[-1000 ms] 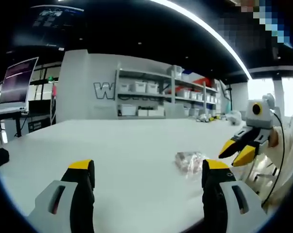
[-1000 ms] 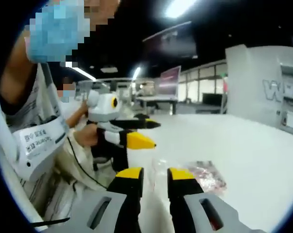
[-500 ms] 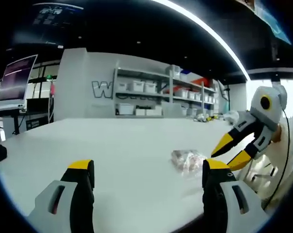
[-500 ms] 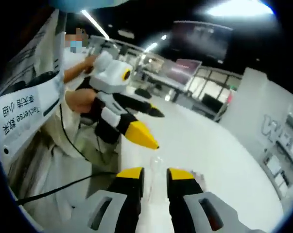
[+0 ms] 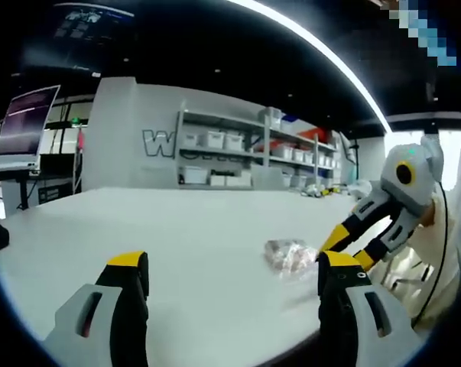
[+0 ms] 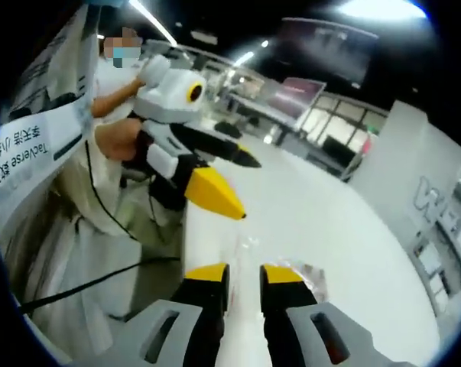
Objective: Open the resealable bag by pulling the two sides of the seal apart until the entire bag opening is separated and visibly accessible.
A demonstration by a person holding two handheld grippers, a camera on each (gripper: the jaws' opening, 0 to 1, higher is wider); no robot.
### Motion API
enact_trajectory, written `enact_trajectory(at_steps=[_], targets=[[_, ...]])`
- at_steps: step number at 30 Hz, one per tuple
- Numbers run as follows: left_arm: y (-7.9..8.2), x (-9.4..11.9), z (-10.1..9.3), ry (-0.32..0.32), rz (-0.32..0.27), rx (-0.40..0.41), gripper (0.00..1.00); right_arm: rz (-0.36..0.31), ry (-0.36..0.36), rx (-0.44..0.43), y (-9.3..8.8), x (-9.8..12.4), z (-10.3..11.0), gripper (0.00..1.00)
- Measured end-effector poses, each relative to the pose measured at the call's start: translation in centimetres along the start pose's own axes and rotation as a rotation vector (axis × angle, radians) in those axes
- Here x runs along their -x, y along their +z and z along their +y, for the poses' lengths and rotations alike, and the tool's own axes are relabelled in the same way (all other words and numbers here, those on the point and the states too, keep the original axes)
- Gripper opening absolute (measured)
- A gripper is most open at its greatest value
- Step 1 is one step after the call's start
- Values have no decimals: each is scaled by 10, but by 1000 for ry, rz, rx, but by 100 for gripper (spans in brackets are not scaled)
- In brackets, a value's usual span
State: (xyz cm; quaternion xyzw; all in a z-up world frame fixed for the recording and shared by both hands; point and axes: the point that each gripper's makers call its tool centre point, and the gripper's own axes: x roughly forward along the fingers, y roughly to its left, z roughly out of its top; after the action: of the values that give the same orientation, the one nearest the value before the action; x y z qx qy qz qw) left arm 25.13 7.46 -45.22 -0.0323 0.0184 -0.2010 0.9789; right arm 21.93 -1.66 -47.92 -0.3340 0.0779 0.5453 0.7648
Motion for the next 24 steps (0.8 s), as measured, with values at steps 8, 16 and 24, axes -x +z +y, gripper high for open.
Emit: enact_trajectory(at_steps=[8, 16, 24], targets=[[1, 1, -1, -2, -3, -1, 91, 19, 3, -9, -7, -4, 0, 10], [0, -1, -3, -8, 3, -6, 91, 27, 6, -23, -13, -6, 1, 3], [-2, -2, -7, -20, 17, -11, 91, 7, 5, -42, -13, -6, 3, 0]])
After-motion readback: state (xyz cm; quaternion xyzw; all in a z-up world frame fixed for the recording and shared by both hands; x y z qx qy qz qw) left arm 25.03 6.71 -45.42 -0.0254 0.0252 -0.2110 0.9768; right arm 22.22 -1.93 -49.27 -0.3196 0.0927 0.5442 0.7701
